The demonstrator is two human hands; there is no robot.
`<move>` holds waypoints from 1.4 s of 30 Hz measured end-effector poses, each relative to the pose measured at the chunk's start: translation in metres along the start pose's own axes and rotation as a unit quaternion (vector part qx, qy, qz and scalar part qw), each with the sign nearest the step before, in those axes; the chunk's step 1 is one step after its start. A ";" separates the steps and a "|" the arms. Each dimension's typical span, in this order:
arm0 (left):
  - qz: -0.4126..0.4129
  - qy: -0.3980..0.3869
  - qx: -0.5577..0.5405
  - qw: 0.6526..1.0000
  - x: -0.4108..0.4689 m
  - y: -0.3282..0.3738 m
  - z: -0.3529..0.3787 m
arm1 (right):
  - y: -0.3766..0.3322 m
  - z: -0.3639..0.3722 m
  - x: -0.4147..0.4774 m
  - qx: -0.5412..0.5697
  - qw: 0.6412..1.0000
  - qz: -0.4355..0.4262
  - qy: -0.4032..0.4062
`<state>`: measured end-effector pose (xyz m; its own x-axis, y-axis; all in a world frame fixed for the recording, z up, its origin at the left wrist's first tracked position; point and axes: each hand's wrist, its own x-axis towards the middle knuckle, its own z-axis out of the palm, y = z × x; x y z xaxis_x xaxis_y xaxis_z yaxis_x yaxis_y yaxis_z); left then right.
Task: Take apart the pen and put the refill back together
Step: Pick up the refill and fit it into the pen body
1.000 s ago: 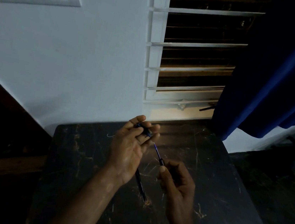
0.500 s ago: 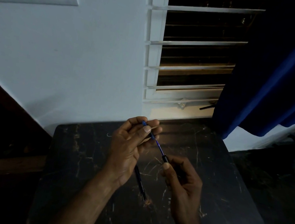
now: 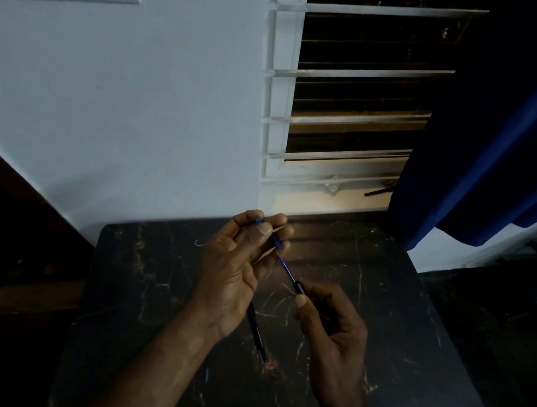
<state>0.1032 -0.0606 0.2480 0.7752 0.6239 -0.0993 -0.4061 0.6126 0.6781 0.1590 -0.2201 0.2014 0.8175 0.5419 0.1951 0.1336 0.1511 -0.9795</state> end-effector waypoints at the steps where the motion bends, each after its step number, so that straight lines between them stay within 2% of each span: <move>1: 0.001 -0.003 0.002 1.000 0.000 0.000 0.001 | 0.000 0.001 0.000 0.004 1.000 0.000 0.001; 12: -0.024 0.002 -0.039 0.999 0.001 0.003 -0.002 | 0.002 0.000 0.001 0.020 1.000 -0.004 0.007; 23: 0.030 -0.028 0.065 0.997 -0.004 0.000 0.000 | 0.001 0.005 0.001 0.013 1.000 -0.021 0.008; 29: 0.072 -0.021 0.137 0.988 -0.009 0.002 -0.011 | 0.005 0.004 0.000 -0.045 0.998 -0.050 -0.007; 34: 0.089 0.009 0.167 0.982 -0.026 -0.017 -0.016 | 0.014 0.009 -0.002 -0.101 0.990 -0.102 -0.014; 38: 0.100 0.068 0.168 0.978 -0.035 -0.029 -0.019 | 0.025 0.014 -0.009 -0.109 0.989 -0.100 -0.003; 42: 0.072 0.105 0.203 0.971 -0.040 -0.036 -0.030 | 0.037 0.012 -0.014 -0.135 0.987 -0.085 0.005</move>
<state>0.0726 -0.0928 0.2062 0.5919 0.7998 -0.0994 -0.2457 0.2965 0.9229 0.1455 -0.2127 0.1631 0.7759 0.5185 0.3593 0.4132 0.0127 -0.9106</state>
